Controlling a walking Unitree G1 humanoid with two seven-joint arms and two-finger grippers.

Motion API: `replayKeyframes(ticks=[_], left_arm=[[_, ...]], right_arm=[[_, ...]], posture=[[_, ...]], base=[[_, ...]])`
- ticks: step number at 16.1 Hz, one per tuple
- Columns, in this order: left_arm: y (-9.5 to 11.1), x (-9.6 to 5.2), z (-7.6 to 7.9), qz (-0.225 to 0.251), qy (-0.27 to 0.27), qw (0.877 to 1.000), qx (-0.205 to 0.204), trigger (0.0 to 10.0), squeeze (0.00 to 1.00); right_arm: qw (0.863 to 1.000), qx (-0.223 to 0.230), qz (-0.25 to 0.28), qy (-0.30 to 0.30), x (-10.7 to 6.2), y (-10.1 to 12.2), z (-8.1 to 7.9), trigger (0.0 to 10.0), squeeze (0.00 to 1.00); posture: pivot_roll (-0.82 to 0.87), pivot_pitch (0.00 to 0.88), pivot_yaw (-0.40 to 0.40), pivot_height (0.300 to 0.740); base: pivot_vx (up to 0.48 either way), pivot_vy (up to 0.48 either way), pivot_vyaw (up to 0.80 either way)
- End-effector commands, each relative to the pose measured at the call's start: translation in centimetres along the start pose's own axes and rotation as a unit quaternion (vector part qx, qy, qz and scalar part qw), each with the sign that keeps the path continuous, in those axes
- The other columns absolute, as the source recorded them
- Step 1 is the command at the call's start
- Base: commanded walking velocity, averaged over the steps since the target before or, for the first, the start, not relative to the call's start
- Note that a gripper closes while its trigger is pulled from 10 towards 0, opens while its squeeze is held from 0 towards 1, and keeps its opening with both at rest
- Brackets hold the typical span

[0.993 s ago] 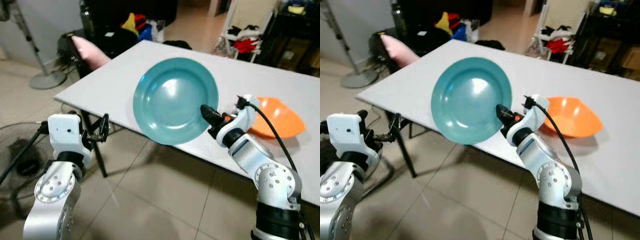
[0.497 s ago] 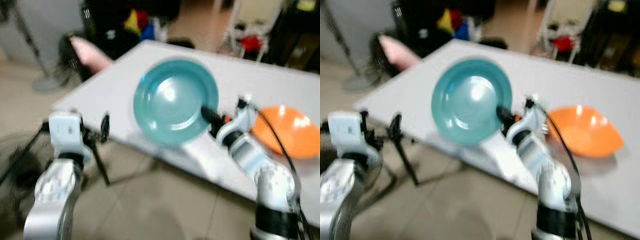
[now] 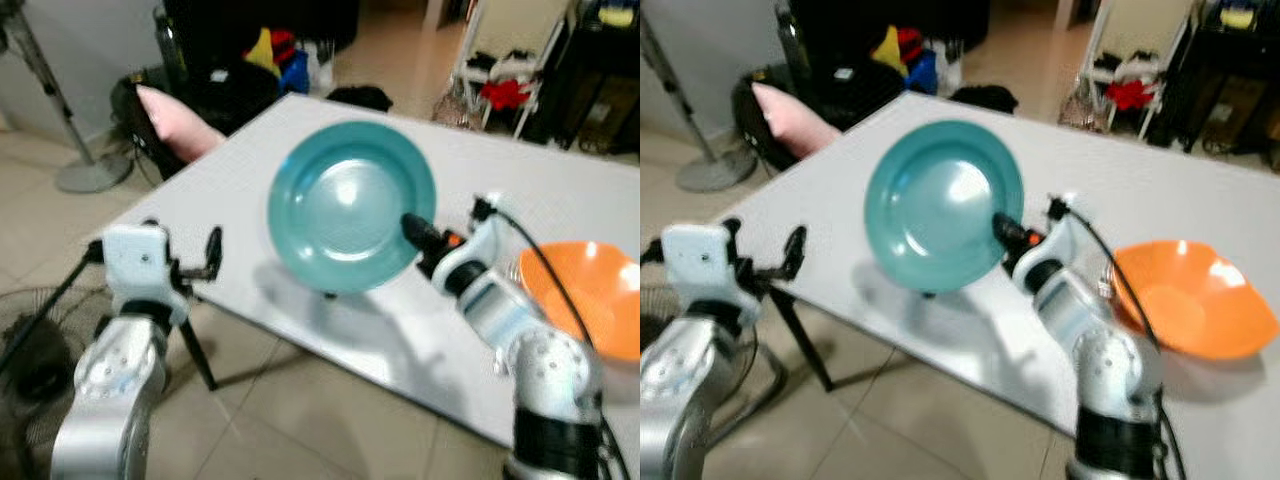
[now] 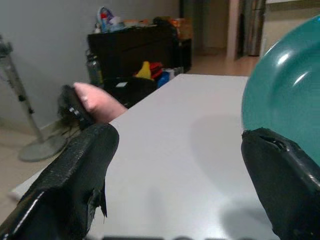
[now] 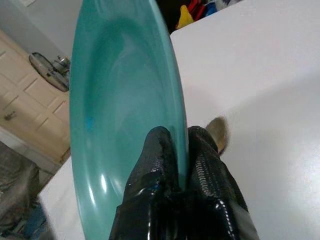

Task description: Setting the table

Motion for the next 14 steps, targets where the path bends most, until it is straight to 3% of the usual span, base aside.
replayKeyframes(ticks=[1,8,9,11,14], left_arm=[[-0.02,0.05,0.09,0.0,-0.005,1.0,0.004,10.0,0.0],[-0.08,0.74,-0.22,-0.003,-0.005,1.0,0.014,10.0,0.0],[-0.09,0.92,-0.4,-0.006,0.001,0.999,0.036,10.0,0.0],[-0.1,0.99,-0.39,-0.008,0.003,0.999,0.041,10.0,0.0],[0.12,0.62,-0.58,0.001,0.019,1.0,-0.002,10.0,0.0]], right_arm=[[1.0,-0.002,0.009,0.003,-0.19,0.41,-0.19,10.0,0.0],[1.0,0.01,0.013,-0.004,-0.44,0.0,-0.15,10.0,0.0],[1.0,0.011,0.013,-0.006,-0.47,-0.02,-0.09,10.0,0.0],[1.0,0.011,0.015,-0.012,-0.44,0.01,0.06,10.0,0.0],[0.999,0.025,0.03,-0.037,-0.26,0.29,0.67,10.0,0.0]], posture=[[-0.1,0.0,0.037,0.74],[-0.11,0.0,0.056,0.74],[-0.11,0.0,0.056,0.74],[-0.11,0.0,0.056,0.74],[-0.1,0.0,0.046,0.74]], base=[[0.0,0.48,-0.77],[0.0,0.471,-0.77],[0.0,0.0,-0.77],[0.0,-0.48,-0.38],[0.0,-0.091,0.0]])
Point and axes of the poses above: a point about 5 cm out from each wrist's last joint towards the gripper, its own x axis pointing out of the wrist towards the gripper, its own y axis along the axis of the wrist's last joint, z = x × y, the point moved 1 cm from there along x, pointing out of the wrist towards the gripper, and after that the axes turned 12 degrees about x, right-handed, at the moved point
